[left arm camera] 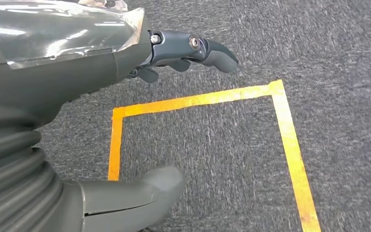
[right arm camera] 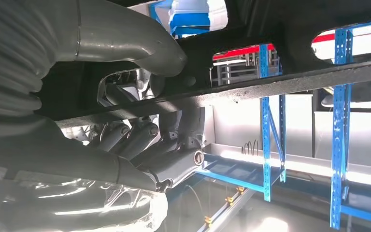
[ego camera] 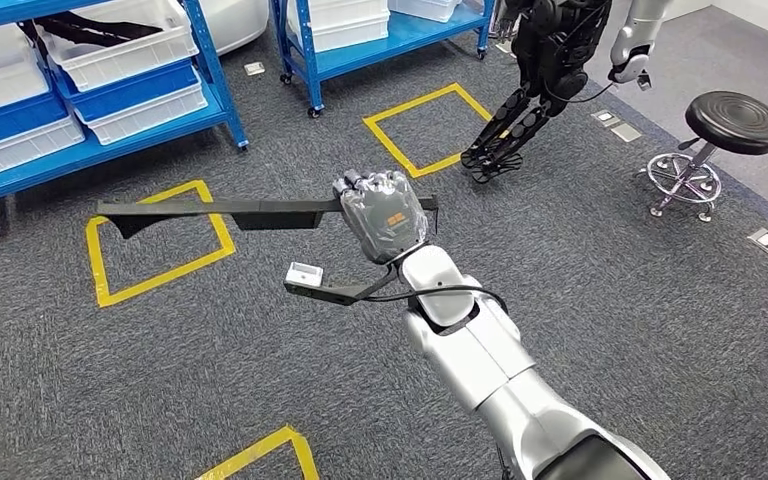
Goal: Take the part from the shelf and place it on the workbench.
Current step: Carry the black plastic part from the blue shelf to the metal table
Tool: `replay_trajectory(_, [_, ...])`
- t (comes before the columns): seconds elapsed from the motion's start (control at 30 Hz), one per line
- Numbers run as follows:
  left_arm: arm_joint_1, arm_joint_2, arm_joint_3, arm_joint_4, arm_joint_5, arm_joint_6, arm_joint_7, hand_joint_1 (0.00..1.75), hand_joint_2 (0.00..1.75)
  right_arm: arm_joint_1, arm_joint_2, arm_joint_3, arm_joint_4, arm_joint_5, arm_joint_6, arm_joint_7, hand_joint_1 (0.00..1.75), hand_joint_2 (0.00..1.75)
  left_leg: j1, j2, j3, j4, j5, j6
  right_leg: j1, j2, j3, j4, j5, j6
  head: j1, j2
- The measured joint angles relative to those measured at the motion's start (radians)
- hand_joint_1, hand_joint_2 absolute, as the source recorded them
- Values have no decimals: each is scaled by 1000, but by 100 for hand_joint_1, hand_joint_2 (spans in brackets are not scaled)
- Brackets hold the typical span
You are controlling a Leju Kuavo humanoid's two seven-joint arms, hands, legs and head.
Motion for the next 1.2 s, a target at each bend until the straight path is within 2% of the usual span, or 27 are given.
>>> replay_trajectory(0.07, [0, -1, 0, 0, -3, 0, 0, 0, 175, 2, 0, 0, -1, 4, 1, 1, 164, 175, 19, -2, 68, -130, 63, -26, -9, 2, -6, 13, -4, 17, -2, 0])
replay_trajectory(0.1, [-1, -1, 0, 1, -4, 0, 0, 0, 175, 1, 0, -1, -2, 6, 1, 2, 164, 175, 22, -6, 95, -182, 79, -31, -8, 3, -11, 21, -8, 28, -4, 0])
replay_trajectory(0.13, [-1, -2, 0, 1, -6, 0, 0, 0, 175, 1, 0, -2, -4, 8, 2, 3, 164, 175, 23, -10, 109, -214, 86, -29, -4, 5, -17, 27, -10, 40, -4, 0])
replay_trajectory(0.17, [-1, -4, 0, 2, -6, -1, -1, 0, 175, 1, 0, -4, -5, 11, 2, 3, 164, 175, 19, -14, 112, -224, 84, -24, 1, 7, -22, 30, -12, 46, -3, 0])
replay_trajectory(0.2, [-1, -4, 0, 2, -7, 0, -1, 0, 175, 1, 0, -6, -7, 13, 3, 3, 164, 175, 15, -16, 110, -225, 87, -13, 3, 8, -26, 29, -12, 49, -1, 0])
replay_trajectory(0.27, [-1, -5, 0, 2, -7, 1, -2, 0, 175, 1, -1, -9, -7, 15, 3, 3, 164, 175, 5, -15, 108, -226, 90, -2, 3, 9, -29, 23, -10, 47, 4, 0])
replay_trajectory(0.33, [-1, -5, 0, 2, -8, 3, -2, 0, 175, 1, -2, -11, -8, 15, 3, 3, 164, 175, -3, -16, 105, -226, 92, 8, -1, 9, -26, 15, -3, 52, 6, 0])
replay_trajectory(0.4, [-1, -5, 0, 2, -8, 5, -2, 0, 175, 1, -2, -11, -9, 15, 4, 3, 164, 175, -7, -16, 101, -225, 95, 15, -4, 9, -22, 9, 5, 63, 9, 0])
replay_trajectory(0.47, [-1, -5, 0, 2, -8, 6, -2, 0, 175, 2, -2, -11, -10, 15, 4, 3, 164, 175, -8, -16, 97, -225, 97, 19, -6, 9, -22, 5, 9, 68, 11, 0])
replay_trajectory(0.8, [-1, -5, 0, 2, -8, 7, -2, 0, 175, 2, -2, -11, -10, 15, 4, 3, 164, 175, -10, -16, 96, -224, 98, 20, -7, 9, -22, 3, 11, 69, 13, 0])
replay_trajectory(1.03, [-1, -5, 0, 2, -10, 3, -5, 0, 175, 3, -3, -18, -10, 15, 7, 3, 164, 175, -11, -15, 95, -224, 98, 22, -7, 9, -28, 7, 12, 79, 13, 0])
replay_trajectory(1.2, [-1, -6, 0, 2, -13, -1, -6, 0, 175, 3, -4, -20, -10, 15, 7, 3, 164, 175, -11, -14, 95, -224, 98, 23, -6, 9, -30, 10, 12, 79, 13, 0])
